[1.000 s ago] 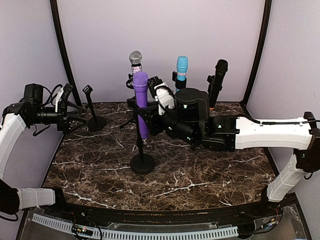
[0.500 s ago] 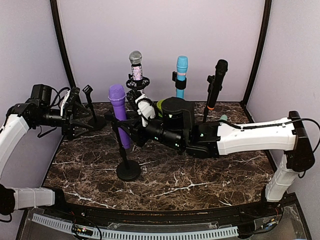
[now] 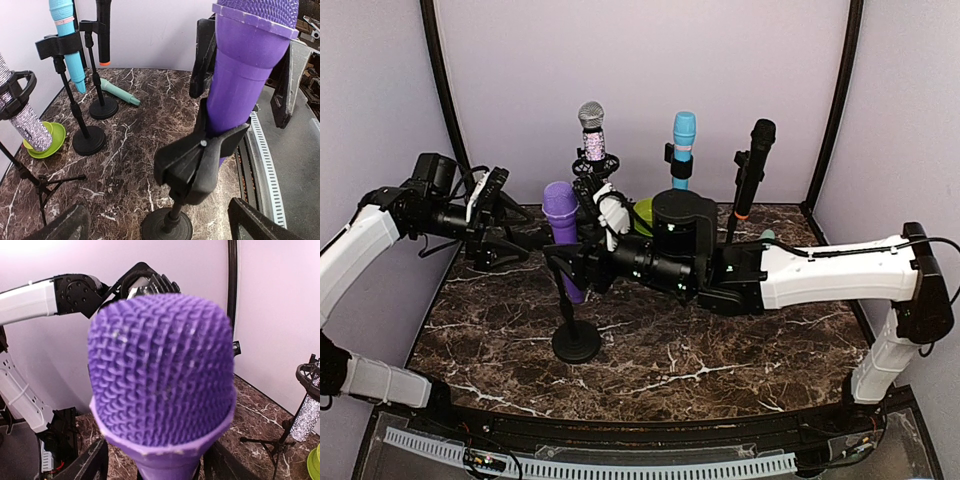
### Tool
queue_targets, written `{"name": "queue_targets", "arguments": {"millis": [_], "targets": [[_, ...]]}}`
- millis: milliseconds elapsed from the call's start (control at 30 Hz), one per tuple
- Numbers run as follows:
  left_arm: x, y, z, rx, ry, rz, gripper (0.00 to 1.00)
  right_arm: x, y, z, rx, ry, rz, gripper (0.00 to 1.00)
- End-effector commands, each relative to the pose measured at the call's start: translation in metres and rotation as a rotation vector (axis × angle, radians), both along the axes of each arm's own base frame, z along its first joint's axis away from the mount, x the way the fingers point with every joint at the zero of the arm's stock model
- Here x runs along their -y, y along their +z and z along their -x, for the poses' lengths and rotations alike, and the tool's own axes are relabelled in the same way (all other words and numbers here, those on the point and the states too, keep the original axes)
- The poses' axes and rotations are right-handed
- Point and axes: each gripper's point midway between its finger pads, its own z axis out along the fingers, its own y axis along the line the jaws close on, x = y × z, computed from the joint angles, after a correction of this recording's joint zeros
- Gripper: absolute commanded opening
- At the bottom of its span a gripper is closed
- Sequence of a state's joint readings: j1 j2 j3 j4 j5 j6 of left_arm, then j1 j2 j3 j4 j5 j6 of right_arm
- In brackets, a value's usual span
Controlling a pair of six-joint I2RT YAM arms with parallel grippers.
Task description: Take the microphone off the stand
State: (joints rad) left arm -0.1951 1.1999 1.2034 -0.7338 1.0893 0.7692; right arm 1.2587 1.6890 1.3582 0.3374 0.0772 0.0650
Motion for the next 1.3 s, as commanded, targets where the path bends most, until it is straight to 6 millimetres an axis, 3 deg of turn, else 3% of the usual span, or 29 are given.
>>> {"name": "queue_targets", "arguments": {"millis": [0,400,733,1067,1200,1267], "targets": [[0.013,0.018,0.009,0.091,-0.102,0.03,0.97,0.004,0.043,0.004,0.029,0.021,-0.09,0.63],[0.022,0.02,0.017,0.109,-0.2,0.033,0.82,-0.005,0.041,-0.005,0.016,0.036,-0.07,0.48],[0.025,0.022,0.024,0.114,-0.247,0.031,0.76,-0.008,0.04,-0.009,0.014,0.036,-0.069,0.4],[0.027,0.02,0.037,0.057,-0.366,-0.002,0.44,-0.002,0.044,-0.01,0.021,0.022,-0.078,0.32],[0.028,0.019,0.035,0.061,-0.377,-0.005,0.44,0.0,0.045,-0.01,0.023,0.017,-0.077,0.3],[0.028,0.021,0.034,0.087,-0.372,-0.008,0.52,0.001,0.045,-0.01,0.023,0.018,-0.077,0.29]]}}
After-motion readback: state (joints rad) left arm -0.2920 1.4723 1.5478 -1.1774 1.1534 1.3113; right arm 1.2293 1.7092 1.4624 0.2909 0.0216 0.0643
